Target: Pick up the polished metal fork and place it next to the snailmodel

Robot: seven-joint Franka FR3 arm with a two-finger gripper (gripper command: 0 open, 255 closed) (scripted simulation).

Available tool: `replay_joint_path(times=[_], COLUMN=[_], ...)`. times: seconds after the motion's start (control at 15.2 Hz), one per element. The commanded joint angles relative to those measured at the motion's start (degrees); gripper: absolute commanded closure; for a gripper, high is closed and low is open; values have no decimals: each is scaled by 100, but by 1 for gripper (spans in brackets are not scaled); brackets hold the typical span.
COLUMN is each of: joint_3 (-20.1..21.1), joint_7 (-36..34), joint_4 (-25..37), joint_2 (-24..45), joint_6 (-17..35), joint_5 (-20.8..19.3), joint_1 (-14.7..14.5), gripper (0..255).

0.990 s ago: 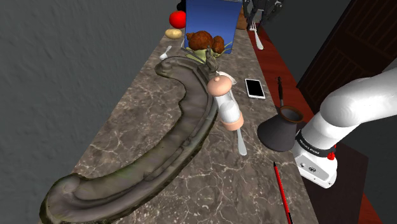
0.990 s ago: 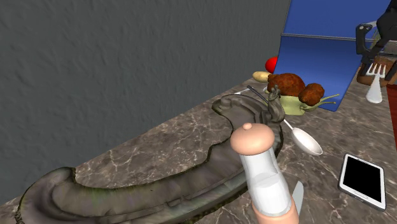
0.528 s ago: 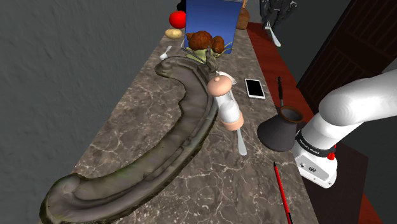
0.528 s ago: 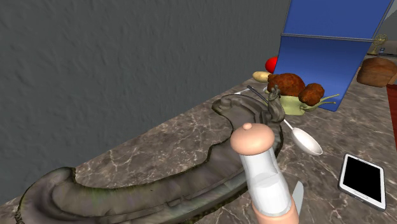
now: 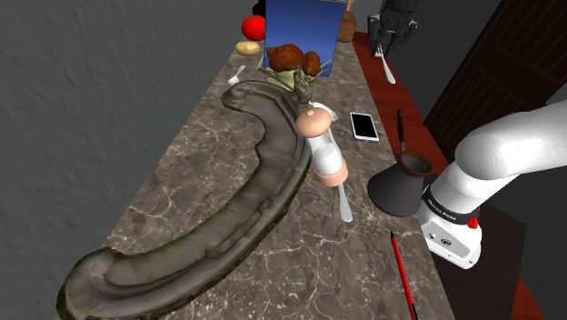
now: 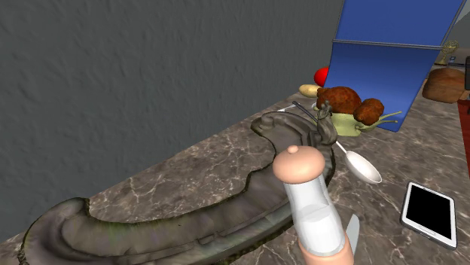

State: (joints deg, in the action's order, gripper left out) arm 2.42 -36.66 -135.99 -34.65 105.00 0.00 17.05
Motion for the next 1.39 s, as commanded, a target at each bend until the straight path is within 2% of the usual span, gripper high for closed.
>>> replay_joint_path(times=[0.0, 1.32], joint_3=[1, 33], joint_7=[-2, -37], joint_4=[-155, -1481], joint_2=[-7, 319], joint_6=[150, 1802], joint_5=[1, 4], joint_1=[-1, -4], gripper=[255, 255])
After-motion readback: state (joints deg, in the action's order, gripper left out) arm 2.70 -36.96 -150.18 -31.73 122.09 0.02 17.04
